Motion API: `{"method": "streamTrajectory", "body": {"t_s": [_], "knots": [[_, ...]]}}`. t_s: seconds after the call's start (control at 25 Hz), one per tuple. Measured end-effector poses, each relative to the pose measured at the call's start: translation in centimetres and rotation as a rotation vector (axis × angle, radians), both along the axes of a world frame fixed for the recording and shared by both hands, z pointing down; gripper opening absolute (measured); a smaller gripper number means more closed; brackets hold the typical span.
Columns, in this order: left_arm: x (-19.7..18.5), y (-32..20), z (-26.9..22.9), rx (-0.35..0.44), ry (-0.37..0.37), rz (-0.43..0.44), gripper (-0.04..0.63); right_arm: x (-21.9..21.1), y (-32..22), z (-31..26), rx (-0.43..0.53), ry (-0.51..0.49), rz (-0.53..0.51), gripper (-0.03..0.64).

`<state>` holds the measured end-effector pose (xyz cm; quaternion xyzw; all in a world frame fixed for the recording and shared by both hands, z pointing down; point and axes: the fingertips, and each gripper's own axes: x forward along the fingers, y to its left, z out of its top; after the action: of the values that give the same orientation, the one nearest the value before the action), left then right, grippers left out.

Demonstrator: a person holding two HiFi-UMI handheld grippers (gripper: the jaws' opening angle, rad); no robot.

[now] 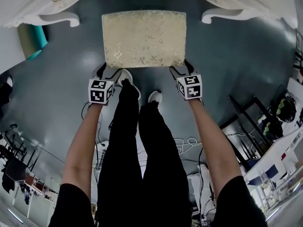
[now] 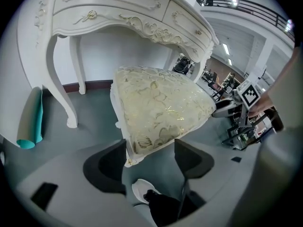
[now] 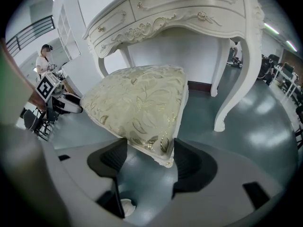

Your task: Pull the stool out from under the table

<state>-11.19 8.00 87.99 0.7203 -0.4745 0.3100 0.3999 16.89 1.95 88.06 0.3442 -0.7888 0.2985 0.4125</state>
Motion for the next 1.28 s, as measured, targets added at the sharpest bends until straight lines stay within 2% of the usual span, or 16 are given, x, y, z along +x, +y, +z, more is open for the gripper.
{"method": "streamTrajectory", "body": {"t_s": [0.4,0.8,0.96,1.28], "knots": [[3.0,6.3,-0.4,-0.013,-0.003,-0.014,0.333,2.8,5.6,-0.2,0.013,0.001,-0.02,0.313],[4.7,10.5,-0.3,-0.028,0.001,-0.015,0.333,4.2,9.0,-0.2,-0.014,0.015,-0.046,0.312],[5.1,13.0,-0.4,-0.06,0.027,-0.027,0.321,4.8,11.0,-0.1,-0.035,0.032,-0.077,0.313],[4.7,13.3,-0.2,-0.05,0.05,-0.009,0.299,4.9,11.1,0.1,-0.022,0.036,-0.115,0.314]]}}
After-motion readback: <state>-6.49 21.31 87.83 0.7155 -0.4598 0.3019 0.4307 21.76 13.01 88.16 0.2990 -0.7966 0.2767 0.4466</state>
